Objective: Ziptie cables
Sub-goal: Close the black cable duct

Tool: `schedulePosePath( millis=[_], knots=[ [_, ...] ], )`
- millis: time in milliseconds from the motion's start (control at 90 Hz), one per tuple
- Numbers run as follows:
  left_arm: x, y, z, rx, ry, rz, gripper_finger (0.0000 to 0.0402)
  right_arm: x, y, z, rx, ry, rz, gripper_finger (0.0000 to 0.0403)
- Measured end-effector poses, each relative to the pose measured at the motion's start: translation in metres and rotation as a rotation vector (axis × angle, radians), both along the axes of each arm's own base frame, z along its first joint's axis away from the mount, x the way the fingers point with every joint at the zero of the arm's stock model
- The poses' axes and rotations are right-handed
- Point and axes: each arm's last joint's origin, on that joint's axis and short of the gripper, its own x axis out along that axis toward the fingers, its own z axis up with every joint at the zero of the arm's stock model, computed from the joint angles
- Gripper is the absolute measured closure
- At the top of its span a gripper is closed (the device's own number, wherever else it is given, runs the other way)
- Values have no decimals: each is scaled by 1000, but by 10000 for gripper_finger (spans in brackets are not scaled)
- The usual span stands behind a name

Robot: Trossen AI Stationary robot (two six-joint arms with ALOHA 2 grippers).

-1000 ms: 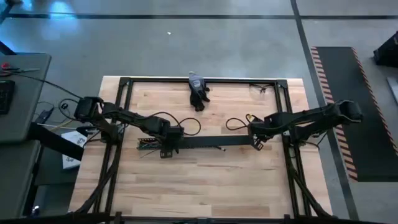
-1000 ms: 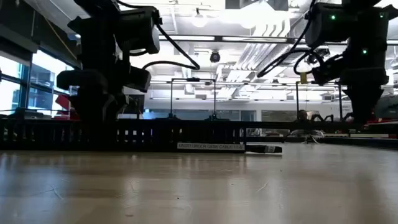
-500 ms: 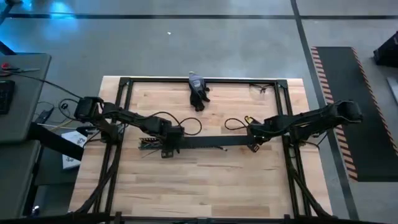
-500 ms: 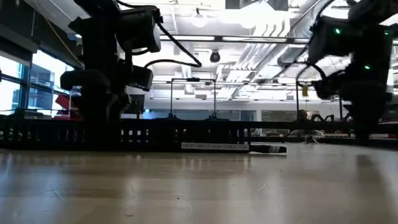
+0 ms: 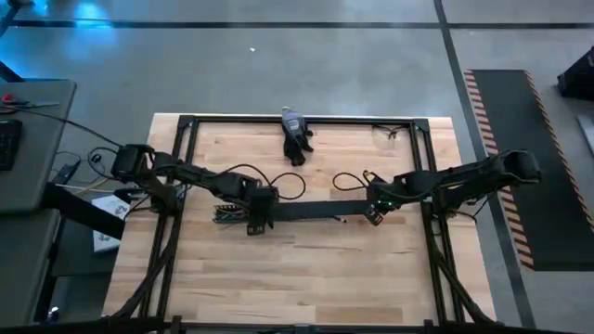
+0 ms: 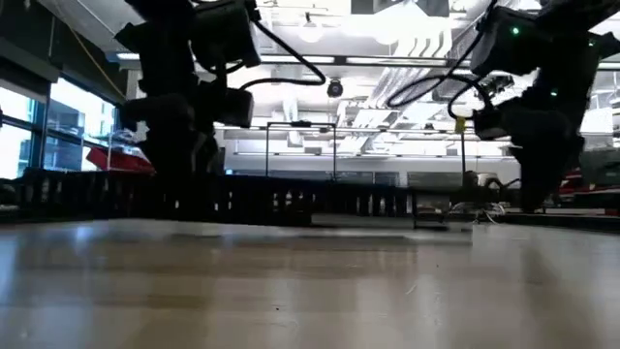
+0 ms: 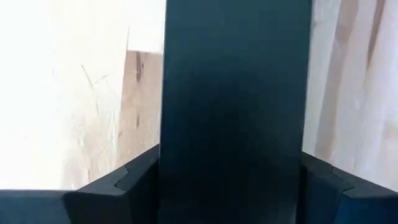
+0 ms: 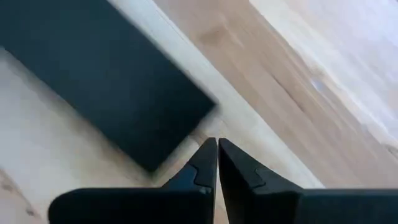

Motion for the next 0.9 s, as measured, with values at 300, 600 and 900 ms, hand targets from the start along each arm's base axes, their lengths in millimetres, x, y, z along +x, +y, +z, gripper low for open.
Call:
schedulePosePath(
  millis=[300, 600, 900],
  knots=[
    [1, 3, 29, 40, 112, -6, 121, 0, 0, 0, -2, 6, 7, 403],
    [-35, -6, 36, -3, 196, 86, 120, 0, 0, 0, -32, 10, 45, 403],
    [-73, -20, 34, 43, 61, 129, 120, 1, -1, 0, -53, -3, 76, 403]
  ],
)
